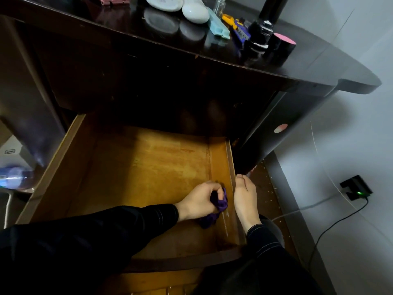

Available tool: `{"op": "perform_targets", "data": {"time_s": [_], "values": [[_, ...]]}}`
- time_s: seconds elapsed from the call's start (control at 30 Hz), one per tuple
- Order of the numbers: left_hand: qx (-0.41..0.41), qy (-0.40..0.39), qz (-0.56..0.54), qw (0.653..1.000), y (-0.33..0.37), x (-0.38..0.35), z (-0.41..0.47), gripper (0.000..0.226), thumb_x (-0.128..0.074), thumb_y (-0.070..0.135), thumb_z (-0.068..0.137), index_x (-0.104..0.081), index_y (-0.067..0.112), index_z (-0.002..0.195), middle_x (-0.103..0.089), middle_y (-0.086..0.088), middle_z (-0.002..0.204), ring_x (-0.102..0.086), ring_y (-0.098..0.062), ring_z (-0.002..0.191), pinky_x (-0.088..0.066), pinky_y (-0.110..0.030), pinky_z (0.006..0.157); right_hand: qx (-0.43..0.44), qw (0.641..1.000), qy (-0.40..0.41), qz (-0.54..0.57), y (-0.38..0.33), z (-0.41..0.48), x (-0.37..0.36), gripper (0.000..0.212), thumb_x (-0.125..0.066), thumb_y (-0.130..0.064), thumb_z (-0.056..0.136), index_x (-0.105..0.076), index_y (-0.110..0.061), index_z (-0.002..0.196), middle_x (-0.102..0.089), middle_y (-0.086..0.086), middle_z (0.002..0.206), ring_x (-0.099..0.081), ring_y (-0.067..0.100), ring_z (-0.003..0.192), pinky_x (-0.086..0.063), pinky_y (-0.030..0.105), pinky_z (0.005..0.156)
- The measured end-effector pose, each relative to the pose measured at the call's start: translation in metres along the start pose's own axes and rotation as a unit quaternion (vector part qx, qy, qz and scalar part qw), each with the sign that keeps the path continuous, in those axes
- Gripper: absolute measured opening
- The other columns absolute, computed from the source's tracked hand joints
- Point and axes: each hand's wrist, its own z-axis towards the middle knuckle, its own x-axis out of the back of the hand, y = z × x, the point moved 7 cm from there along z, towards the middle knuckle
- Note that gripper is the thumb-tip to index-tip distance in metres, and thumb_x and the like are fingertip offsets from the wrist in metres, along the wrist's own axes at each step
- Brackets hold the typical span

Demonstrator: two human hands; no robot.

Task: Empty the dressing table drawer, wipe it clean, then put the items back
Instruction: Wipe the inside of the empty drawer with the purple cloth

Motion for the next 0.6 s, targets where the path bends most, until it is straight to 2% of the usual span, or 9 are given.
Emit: {"op": "perform_targets", "data": {"time_s": [0.1,0.23,0.33,0.43,0.53,0.6], "values": [[-0.034,0.029,-0.04,0.998,0.013,0.004,-0.001,0.031,-0.074,-0.001,0.069,-0.059,0.023,0.08,-0.058,0.005,0.09,-0.054,-0.009,0.087,-0.044,-0.019,0.081,0.004,1.0,0.001,0.003,-0.001,0.001,0.001,0.036,-0.036,-0.032,0.108,-0.065,-0.01,0.107,-0.066,0.005,0.096,-0.061,0.023,0.094,-0.046,0.036,0.083],[-0.024,0.004,-0.027,0.999,0.003,-0.003,-0.006,0.025,-0.07,-0.005,0.071,-0.059,0.012,0.085,-0.058,0.004,0.089,-0.052,-0.015,0.092,-0.041,-0.022,0.083,0.002,1.0,0.002,0.003,-0.001,0.0,0.001,0.035,-0.036,-0.033,0.107,-0.062,-0.013,0.093,-0.063,0.004,0.086,-0.06,0.023,0.085,-0.047,0.043,0.081],[0.022,-0.039,-0.006,0.999,-0.007,-0.008,-0.007,0.027,-0.071,-0.01,0.069,-0.061,0.005,0.089,-0.059,0.0,0.095,-0.054,-0.017,0.095,-0.043,-0.021,0.082,-0.001,1.0,-0.003,-0.006,-0.003,-0.001,0.0,0.039,-0.035,-0.035,0.107,-0.064,-0.009,0.107,-0.065,0.01,0.098,-0.062,0.031,0.096,-0.049,0.051,0.093],[0.0,-0.02,-0.015,1.0,0.003,-0.004,-0.005,0.028,-0.075,-0.007,0.067,-0.062,0.012,0.084,-0.061,0.001,0.092,-0.056,-0.015,0.095,-0.044,-0.024,0.09,-0.004,1.0,-0.001,-0.001,-0.002,-0.001,0.001,0.039,-0.035,-0.034,0.108,-0.063,-0.008,0.115,-0.067,0.015,0.107,-0.062,0.032,0.104,-0.048,0.051,0.098],[-0.023,0.014,-0.052,0.998,0.01,-0.002,-0.007,0.033,-0.074,-0.005,0.065,-0.06,0.021,0.079,-0.058,0.006,0.088,-0.053,-0.007,0.087,-0.042,-0.019,0.081,-0.005,1.0,-0.003,-0.002,-0.003,-0.001,0.001,0.035,-0.036,-0.031,0.107,-0.064,-0.009,0.107,-0.067,0.011,0.1,-0.062,0.03,0.099,-0.05,0.051,0.095],[-0.019,0.006,-0.047,0.999,0.006,-0.005,-0.009,0.032,-0.073,-0.005,0.067,-0.058,0.02,0.081,-0.056,0.006,0.089,-0.052,-0.008,0.088,-0.041,-0.019,0.08,-0.008,1.0,-0.003,-0.001,-0.004,-0.002,0.001,0.036,-0.036,-0.031,0.107,-0.064,-0.009,0.106,-0.066,0.012,0.1,-0.062,0.034,0.1,-0.05,0.052,0.095]]}}
